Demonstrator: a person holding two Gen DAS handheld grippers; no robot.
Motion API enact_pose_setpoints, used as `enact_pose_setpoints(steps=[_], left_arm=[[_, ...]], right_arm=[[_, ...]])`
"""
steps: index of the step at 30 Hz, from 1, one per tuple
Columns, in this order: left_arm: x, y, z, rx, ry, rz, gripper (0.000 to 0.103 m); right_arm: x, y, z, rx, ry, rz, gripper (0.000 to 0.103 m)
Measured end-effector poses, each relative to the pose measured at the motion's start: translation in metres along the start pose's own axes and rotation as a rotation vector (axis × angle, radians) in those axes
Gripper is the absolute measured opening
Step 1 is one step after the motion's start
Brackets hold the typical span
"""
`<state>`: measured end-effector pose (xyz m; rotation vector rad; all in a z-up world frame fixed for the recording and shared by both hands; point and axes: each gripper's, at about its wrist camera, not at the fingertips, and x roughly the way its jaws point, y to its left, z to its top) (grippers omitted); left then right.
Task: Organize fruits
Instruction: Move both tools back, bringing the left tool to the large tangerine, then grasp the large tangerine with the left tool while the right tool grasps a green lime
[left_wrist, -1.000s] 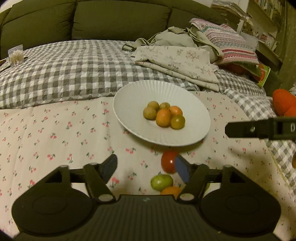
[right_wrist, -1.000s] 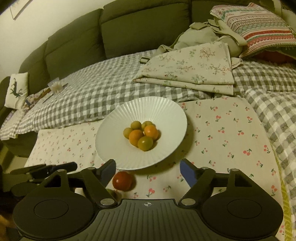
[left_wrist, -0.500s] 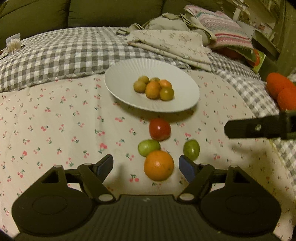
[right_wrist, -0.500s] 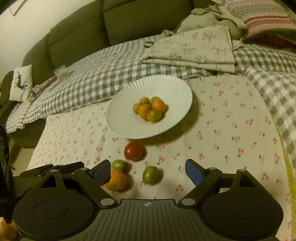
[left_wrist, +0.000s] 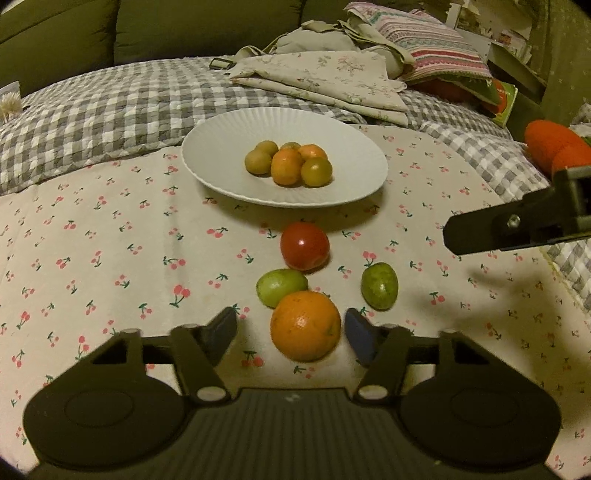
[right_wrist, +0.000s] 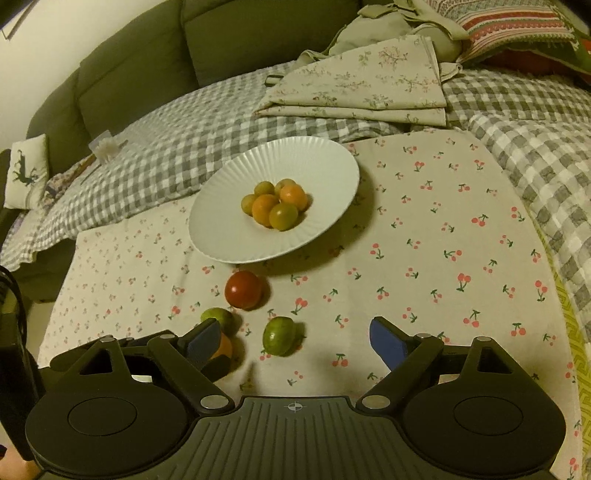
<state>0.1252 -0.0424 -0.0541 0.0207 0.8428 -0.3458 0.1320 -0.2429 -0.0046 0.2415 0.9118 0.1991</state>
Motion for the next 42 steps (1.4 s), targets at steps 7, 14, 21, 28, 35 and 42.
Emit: enact_pose_setpoints(steps=[7,14,21,28,35,42], left_arm=[[-0.001,0.0,-0.001,-0.024,0.017,-0.051,0.038],[-0.013,0.01,0.004,-0.096,0.063,-0.012,0.038],[-0.019,0.019,0.009,-0.123,0.053,0.04,0.038],[-0.021,0.024,0.01,-0.14,0.056,0.048,0.038],[-0.022,0.022,0.01,-0.13,0.048,0.057,0.038],[-0.024,0.021,0.01,-0.127,0.043,0.056,0.038]], right_arm=[[0.006,-0.002,-0.001,-0.006,0.005,-0.02,0.09],[0.016,-0.004,-0.003,-0.02,0.012,-0.038,0.089],[0.035,0.002,-0.01,-0.05,0.037,-0.051,0.089],[0.055,0.011,-0.015,-0.079,0.041,-0.028,0.089],[0.067,0.018,-0.02,-0.111,0.037,-0.038,0.061],[0.055,0.027,-0.017,-0.124,-0.002,-0.035,0.027]])
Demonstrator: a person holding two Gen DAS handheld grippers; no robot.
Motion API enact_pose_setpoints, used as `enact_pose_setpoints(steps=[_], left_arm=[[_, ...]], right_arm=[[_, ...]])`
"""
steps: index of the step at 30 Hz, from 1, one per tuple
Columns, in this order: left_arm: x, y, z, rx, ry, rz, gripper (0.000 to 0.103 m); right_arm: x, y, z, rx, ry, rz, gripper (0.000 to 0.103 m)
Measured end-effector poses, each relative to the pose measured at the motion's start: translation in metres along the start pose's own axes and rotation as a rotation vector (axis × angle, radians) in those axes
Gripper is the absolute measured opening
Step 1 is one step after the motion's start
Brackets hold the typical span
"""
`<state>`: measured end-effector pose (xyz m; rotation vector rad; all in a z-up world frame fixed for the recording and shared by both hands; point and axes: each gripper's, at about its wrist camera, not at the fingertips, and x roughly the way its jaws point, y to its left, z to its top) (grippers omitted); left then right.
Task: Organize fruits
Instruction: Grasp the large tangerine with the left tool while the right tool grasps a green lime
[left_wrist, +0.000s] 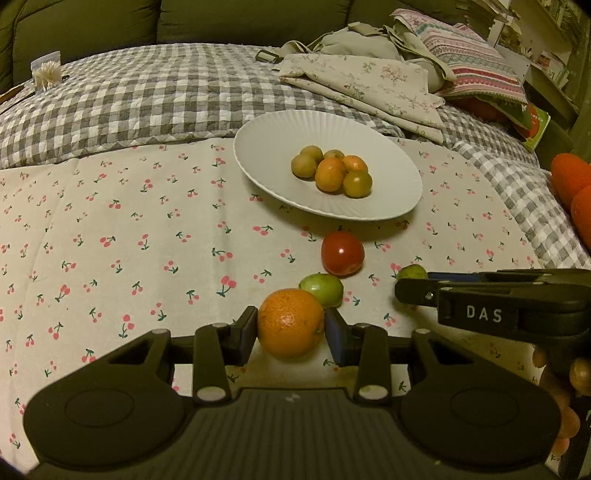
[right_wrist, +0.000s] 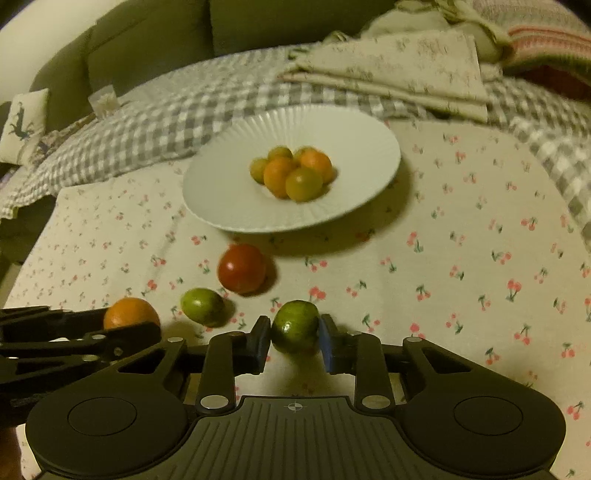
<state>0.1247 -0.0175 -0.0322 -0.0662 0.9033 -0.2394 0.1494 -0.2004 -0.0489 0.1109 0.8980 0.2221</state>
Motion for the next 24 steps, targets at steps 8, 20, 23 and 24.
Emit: enact_pose_setpoints(steps=[8,20,23,24], left_arm=[[0.001,0.0,0.001,0.001,-0.002,0.001,0.038],[-0.003,0.002,0.004,0.001,-0.018,0.005,0.038],[-0.004,0.003,0.005,-0.005,-0.03,0.01,0.038],[-0.004,0.004,0.006,-0.007,-0.034,0.013,0.038]], right_arm=[[-0.002,0.0,0.001,-0.002,-0.004,0.0,0.026],[-0.011,-0.001,0.006,0.005,-0.025,0.018,0.027],[-0.014,-0.002,0.007,0.008,-0.035,0.022,0.027],[-0.016,-0.002,0.008,0.01,-0.039,0.023,0.027]])
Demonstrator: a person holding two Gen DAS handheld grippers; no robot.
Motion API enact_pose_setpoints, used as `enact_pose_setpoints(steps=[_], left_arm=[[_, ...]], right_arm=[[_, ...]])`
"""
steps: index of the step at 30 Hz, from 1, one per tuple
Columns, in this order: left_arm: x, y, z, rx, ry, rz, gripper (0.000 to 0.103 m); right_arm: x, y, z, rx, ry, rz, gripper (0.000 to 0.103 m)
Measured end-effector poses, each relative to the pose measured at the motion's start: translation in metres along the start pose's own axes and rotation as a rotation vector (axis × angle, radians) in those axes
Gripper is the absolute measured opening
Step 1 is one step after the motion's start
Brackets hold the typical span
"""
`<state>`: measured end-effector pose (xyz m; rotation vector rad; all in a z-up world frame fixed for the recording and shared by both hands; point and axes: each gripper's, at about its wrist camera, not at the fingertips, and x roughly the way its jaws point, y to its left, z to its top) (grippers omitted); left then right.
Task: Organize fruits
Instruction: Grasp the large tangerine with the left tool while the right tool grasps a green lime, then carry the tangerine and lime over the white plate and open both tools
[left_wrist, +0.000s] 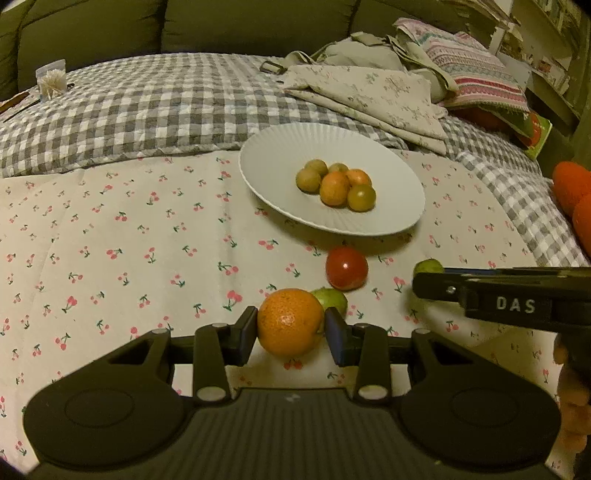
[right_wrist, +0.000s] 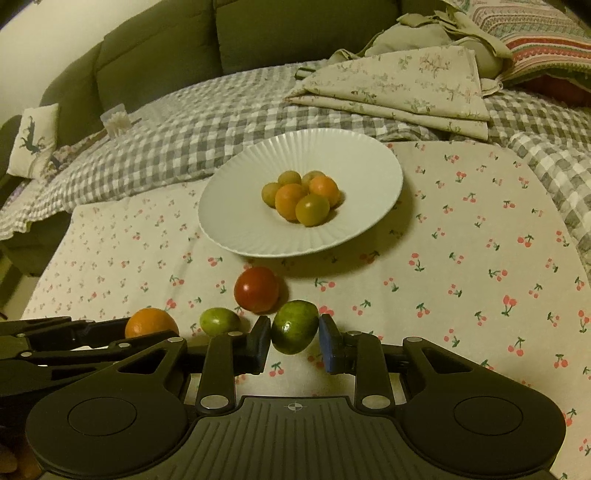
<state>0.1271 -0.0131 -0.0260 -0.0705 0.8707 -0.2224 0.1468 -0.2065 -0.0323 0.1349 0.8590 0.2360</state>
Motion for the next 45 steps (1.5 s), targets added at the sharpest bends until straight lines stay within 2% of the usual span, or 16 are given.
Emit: enact_pose_setpoints(steps=[5,17,21,28,35,45], left_arm=[[-0.001,0.004,0.004,-0.015,-0.023,-0.002,0.038],[-0.001,0.0,0.028,0.063,-0.186,-0.009,0.038],[0.011,0.001,0.037,0.099,-0.213,-0.022,0.038],[0.024,0.0,0.047,0.135,-0.245,-0.07,0.038],[0.041,0.0,0.053,0.14,-0.234,-0.092,0.038],[0.061,0.006,0.06,0.122,-0.216,-0.114,0.038]], right_arm=[[-0.003,-0.005,0.004,0.007,-0.016,-0.011,0.027],[-0.012,-0.021,0.017,0.037,-0.082,-0.055,0.027],[-0.014,-0.017,0.021,-0.035,-0.149,-0.134,0.027],[-0.005,-0.012,0.029,-0.097,-0.213,-0.127,0.027],[0.01,0.002,0.031,-0.18,-0.247,-0.084,0.027],[0.037,0.003,0.035,-0.18,-0.219,0.0,0.027]])
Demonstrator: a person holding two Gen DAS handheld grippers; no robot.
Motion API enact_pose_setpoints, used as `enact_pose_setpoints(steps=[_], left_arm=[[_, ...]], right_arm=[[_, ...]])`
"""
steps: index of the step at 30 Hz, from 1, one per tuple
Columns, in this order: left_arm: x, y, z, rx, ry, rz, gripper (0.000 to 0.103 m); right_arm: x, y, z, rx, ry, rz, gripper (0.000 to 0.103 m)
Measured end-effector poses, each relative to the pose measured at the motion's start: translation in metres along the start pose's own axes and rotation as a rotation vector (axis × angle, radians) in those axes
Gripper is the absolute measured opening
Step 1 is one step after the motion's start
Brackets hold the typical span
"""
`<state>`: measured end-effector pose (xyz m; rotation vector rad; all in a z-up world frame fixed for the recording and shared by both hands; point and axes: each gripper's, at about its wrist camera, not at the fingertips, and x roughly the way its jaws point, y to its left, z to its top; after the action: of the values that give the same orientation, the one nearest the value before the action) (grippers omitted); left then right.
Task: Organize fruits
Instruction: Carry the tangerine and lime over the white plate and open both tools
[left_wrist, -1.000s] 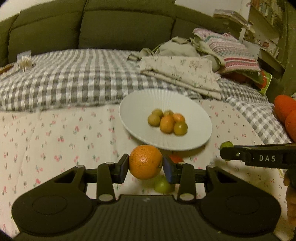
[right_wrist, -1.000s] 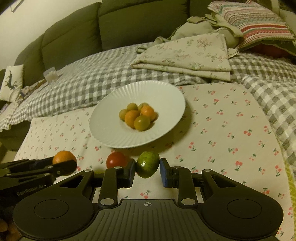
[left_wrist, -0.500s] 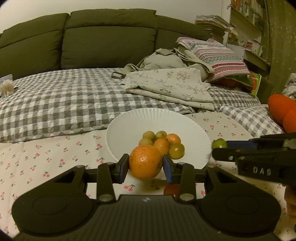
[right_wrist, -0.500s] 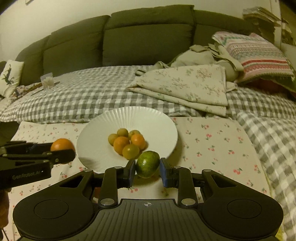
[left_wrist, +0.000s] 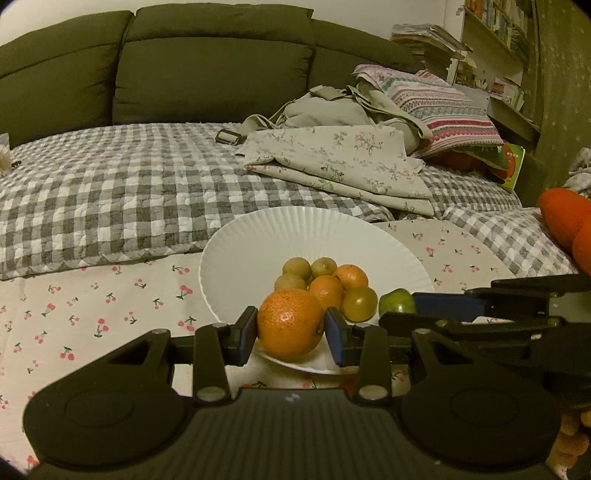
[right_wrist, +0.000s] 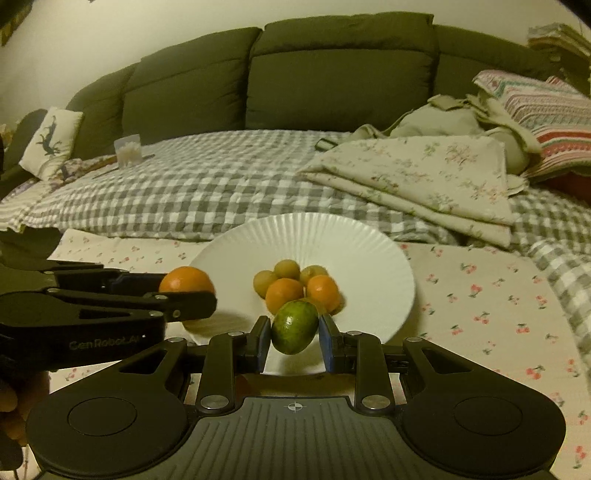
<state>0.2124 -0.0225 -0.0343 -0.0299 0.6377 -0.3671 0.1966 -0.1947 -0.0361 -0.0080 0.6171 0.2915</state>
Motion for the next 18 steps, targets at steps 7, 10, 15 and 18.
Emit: enact_pose_setpoints(steps=[7,10,15,18], left_arm=[[0.008,0.007,0.0,-0.044,0.008,-0.026,0.038],[0.008,0.009,0.0,-0.053,0.001,-0.019,0.039],[0.0,0.01,0.002,-0.061,-0.022,-0.012,0.05],[-0.005,0.013,0.006,-0.074,-0.037,-0.02,0.053]], right_arm=[[0.008,0.005,-0.004,-0.035,0.002,0.01,0.027],[0.011,0.002,-0.006,-0.029,0.005,0.02,0.027],[0.008,0.0,-0.004,-0.007,-0.003,0.014,0.042],[0.004,-0.004,-0.002,0.013,-0.011,0.011,0.045]])
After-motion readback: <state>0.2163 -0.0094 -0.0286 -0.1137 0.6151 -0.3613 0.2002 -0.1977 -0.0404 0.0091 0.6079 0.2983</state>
